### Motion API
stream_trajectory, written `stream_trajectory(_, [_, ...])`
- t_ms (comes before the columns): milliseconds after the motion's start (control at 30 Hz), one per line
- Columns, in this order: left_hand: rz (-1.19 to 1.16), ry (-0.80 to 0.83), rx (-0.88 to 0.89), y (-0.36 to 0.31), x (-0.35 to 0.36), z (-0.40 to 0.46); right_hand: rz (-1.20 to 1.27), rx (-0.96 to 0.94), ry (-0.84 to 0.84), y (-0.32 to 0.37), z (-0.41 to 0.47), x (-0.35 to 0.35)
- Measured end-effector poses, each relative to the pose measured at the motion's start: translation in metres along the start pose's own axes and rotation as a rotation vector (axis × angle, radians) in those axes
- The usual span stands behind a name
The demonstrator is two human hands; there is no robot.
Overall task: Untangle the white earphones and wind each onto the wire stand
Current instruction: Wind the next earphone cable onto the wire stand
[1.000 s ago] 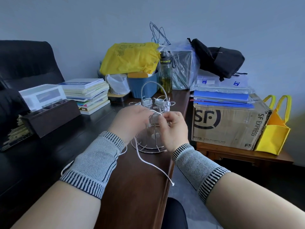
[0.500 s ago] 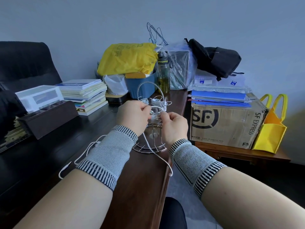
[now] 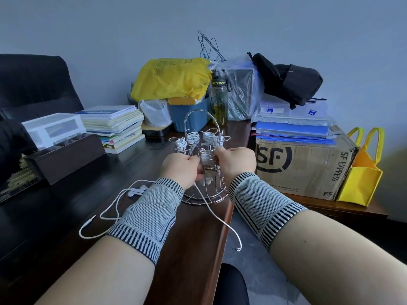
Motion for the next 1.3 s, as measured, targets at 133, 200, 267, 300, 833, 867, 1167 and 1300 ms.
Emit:
stream_trajectory(133, [-0.113, -0.005, -0.018, 0.003, -0.001, -0.001, 0.048, 0.009, -0.015, -0.004, 0.001, 0.003])
stream_trajectory(200, [-0.128, 0.004, -0.014, 0.008, -0.003, -0.001, 0.084, 0.0, -0.024, -0.01, 0.0, 0.006])
stream_trajectory(267, [-0.145, 0.023, 0.0, 0.01, -0.004, -0.002, 0.131, -0.046, -0.028, -0.016, -0.002, 0.008])
stream_trajectory(300, [-0.151, 0.036, 0.013, 0.01, -0.004, -0.003, 0.143, -0.069, -0.024, -0.018, -0.002, 0.008])
stream_trajectory(833, [0.774, 0.009, 0.653, -0.004, -0.023, -0.02, -0.061, -0.85, 0.08, -0.036, -0.017, 0.017])
stream_trajectory(867, [0.773, 0.01, 0.65, -0.005, -0.025, -0.02, -0.058, -0.845, 0.064, -0.037, -0.016, 0.017])
stream_trajectory(1167, [0.165, 0.127, 0.368, 0.006, -0.029, -0.008, 0.223, -0.513, -0.004, -0.043, -0.018, 0.014])
stream_trajectory(1300, [0.09, 0.105, 0.329, 0.009, -0.022, -0.006, 0.286, -0.313, 0.008, -0.038, -0.012, 0.009])
Point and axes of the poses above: each hand's wrist, its own z-axis towards the middle knuckle, its own x-axis out of the palm, y = z × x, the point moved 1 cm from there along z, towards the middle knuckle, and after that the axes turned 3 degrees about -y, right-handed, at the moved point
